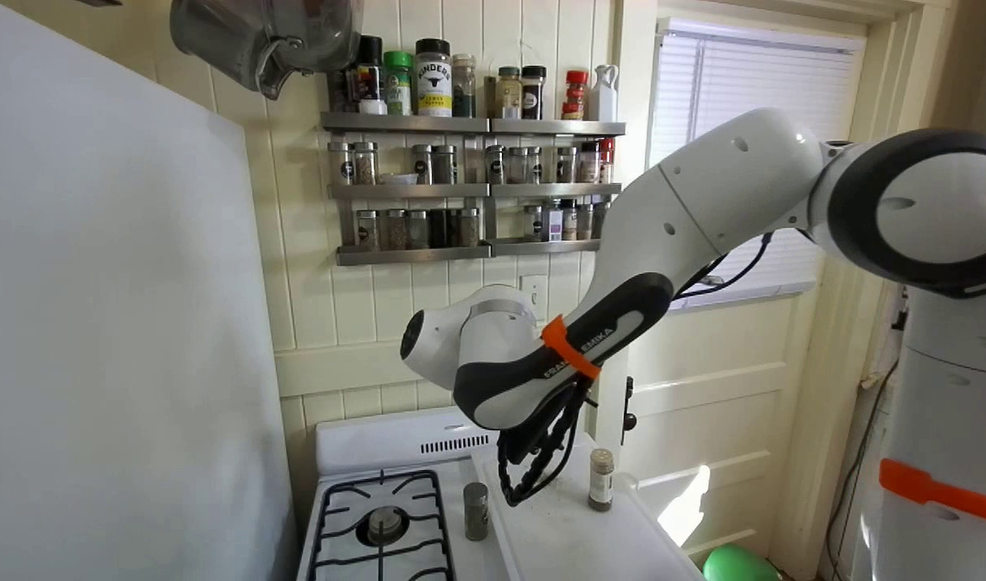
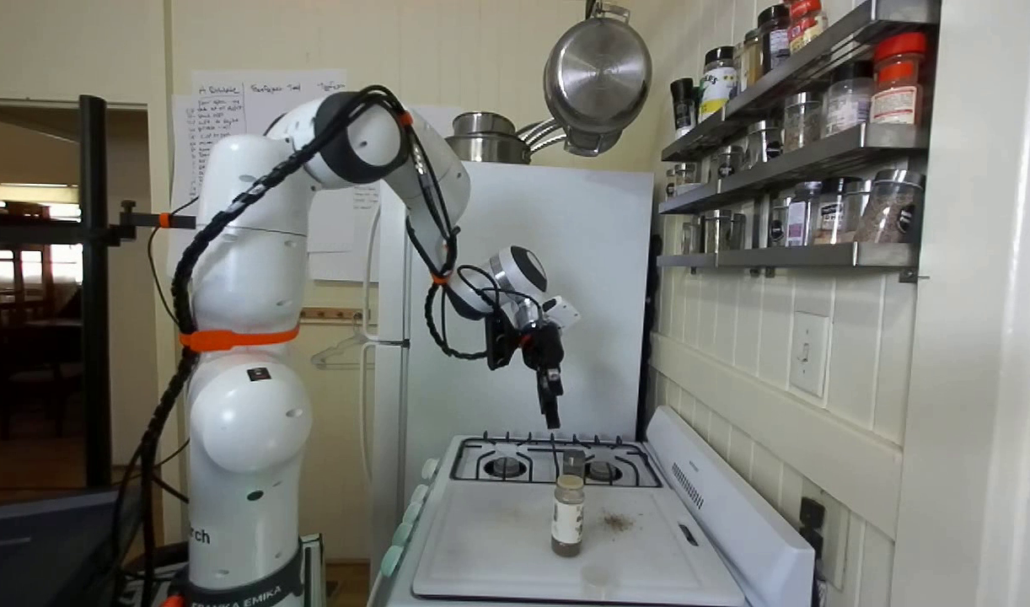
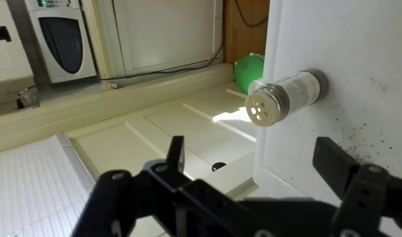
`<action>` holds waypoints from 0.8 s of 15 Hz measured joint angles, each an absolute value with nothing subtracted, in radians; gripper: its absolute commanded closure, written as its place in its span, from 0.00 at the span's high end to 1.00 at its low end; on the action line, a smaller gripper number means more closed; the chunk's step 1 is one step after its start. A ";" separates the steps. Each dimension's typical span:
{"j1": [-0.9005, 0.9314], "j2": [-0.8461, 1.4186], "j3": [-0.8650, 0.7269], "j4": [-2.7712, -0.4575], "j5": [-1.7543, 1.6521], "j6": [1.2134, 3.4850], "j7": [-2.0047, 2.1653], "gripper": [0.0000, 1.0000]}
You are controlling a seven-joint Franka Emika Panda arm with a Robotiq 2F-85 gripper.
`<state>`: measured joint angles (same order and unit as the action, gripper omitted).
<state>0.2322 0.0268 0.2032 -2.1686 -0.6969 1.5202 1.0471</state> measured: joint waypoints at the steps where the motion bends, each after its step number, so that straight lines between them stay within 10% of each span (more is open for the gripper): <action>1: 0.224 -0.018 0.198 -2.198 -0.691 1.557 1.054 1.00; 12: 0.151 -0.302 0.134 -2.428 -0.689 1.862 1.084 1.00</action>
<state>0.1506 -0.3024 0.1336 -2.4282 -0.6894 1.8624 1.0843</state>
